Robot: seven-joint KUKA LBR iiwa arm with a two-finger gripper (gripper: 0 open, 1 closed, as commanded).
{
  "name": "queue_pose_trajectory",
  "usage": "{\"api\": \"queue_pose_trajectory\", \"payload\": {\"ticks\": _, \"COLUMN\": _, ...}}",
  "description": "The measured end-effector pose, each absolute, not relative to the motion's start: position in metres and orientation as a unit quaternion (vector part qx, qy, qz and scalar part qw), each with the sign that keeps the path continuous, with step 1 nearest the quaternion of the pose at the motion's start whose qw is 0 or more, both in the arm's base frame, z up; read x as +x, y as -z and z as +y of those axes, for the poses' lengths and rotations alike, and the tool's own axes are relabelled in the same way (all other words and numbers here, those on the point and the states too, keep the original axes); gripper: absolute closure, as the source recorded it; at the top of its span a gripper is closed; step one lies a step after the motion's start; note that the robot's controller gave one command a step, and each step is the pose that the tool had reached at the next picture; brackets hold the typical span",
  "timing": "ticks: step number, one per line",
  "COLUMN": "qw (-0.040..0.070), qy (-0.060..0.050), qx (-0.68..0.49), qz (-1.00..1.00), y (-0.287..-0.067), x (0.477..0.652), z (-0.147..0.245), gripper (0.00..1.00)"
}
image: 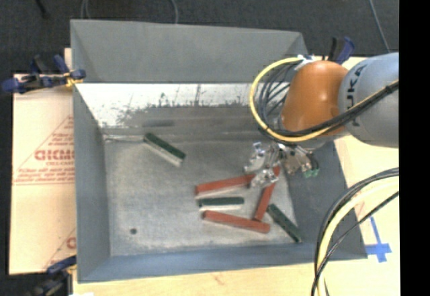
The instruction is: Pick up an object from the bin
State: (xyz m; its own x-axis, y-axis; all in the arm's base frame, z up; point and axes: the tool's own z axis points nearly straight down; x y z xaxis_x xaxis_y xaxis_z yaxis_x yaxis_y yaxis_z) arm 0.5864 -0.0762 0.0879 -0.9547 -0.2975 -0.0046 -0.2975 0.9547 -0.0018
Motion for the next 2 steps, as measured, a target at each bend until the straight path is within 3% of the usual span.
{"api": "queue_pose_trajectory", "payload": {"ticks": 1, "qw": 0.002, "qy": 0.001, "qx": -0.151, "qz": 0.989, "y": -0.088, "x": 0.586, "z": -0.076, "gripper": 1.0}}
{"api": "queue_pose_trajectory", "payload": {"ticks": 2, "qw": 0.003, "qy": 0.001, "qx": -0.163, "qz": 0.987, "y": -0.229, "x": 0.594, "z": -0.06, "gripper": 1.0}}
